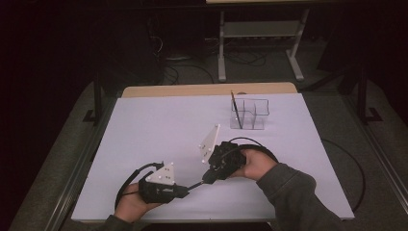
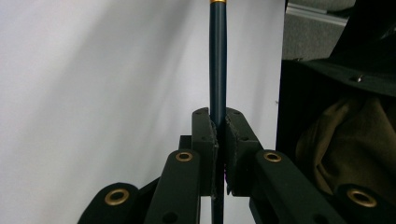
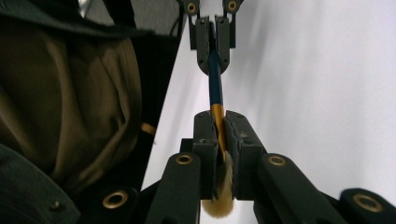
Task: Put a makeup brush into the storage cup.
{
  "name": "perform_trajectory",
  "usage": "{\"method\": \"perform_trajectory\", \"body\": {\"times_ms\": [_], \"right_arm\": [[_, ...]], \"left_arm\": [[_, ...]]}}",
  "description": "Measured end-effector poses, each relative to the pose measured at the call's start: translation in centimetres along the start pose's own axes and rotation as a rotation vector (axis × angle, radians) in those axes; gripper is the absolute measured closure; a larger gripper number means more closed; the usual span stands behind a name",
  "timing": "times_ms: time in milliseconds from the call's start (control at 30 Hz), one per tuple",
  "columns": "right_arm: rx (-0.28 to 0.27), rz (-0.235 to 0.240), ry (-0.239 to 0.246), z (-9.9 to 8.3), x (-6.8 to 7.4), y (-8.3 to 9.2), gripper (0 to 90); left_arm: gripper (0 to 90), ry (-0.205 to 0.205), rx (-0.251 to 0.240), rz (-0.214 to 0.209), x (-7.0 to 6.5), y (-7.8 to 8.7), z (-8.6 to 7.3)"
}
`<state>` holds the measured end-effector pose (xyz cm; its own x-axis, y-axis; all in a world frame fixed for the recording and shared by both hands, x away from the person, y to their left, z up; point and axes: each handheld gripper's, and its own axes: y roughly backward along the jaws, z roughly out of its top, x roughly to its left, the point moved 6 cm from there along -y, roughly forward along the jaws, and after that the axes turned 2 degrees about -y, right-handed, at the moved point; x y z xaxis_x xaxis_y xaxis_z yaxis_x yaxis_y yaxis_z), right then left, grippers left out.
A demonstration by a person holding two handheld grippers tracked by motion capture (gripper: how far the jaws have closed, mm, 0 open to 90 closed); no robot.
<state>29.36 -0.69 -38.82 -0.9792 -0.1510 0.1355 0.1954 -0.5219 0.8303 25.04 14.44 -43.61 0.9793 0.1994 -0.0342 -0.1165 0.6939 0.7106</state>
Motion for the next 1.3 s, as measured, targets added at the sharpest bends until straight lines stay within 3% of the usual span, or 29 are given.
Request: {"method": "perform_trajectory", "body": {"times_ms": [133, 233, 433, 533, 600, 633, 767, 867, 1000, 1300], "right_arm": [[-0.083, -0.014, -0.052, -0.4, -0.5, 0.5, 64.7], [-0.114, -0.029, -0.076, -0.9, -0.8, 0.7, 62.7], [-0.156, -0.021, -0.116, -1.5, -1.0, 0.8, 68.4], [-0.180, -0.003, -0.120, -1.5, -1.1, 1.0, 75.9], [-0.181, 0.007, -0.123, -1.5, -1.1, 1.0, 81.9], [-0.181, 0.008, -0.122, -1.5, -1.1, 1.0, 82.2], [-0.164, 0.021, -0.102, -1.6, -1.1, 0.9, 83.7], [-0.142, 0.025, -0.085, -1.5, -0.8, 0.9, 83.8], [-0.101, 0.022, -0.063, -1.1, -0.4, 1.0, 83.8], [-0.115, 0.001, -0.012, 0.5, 0.2, 1.6, 83.8]], "left_arm": [[83.9, 0.007, -0.016, 0.018, 0.3, 0.1, -0.1], [83.9, 0.011, -0.023, 0.037, 0.5, 0.2, -0.1], [83.9, 0.023, -0.046, 0.066, 0.7, 0.3, 0.0], [83.9, 0.013, -0.041, 0.069, 0.7, 0.3, 0.0], [83.9, 0.015, -0.036, 0.066, 0.6, 0.1, 0.0], [83.8, 0.000, -0.023, 0.070, 0.6, 0.1, 0.0], [82.7, 0.015, -0.023, 0.064, 0.5, -0.2, 0.0], [71.8, 0.020, -0.014, 0.066, 0.5, -0.4, 0.1], [72.0, 0.013, -0.005, 0.050, 0.2, -0.7, 0.2], [83.7, 0.005, -0.022, 0.021, -0.3, -0.7, 0.7]]}}
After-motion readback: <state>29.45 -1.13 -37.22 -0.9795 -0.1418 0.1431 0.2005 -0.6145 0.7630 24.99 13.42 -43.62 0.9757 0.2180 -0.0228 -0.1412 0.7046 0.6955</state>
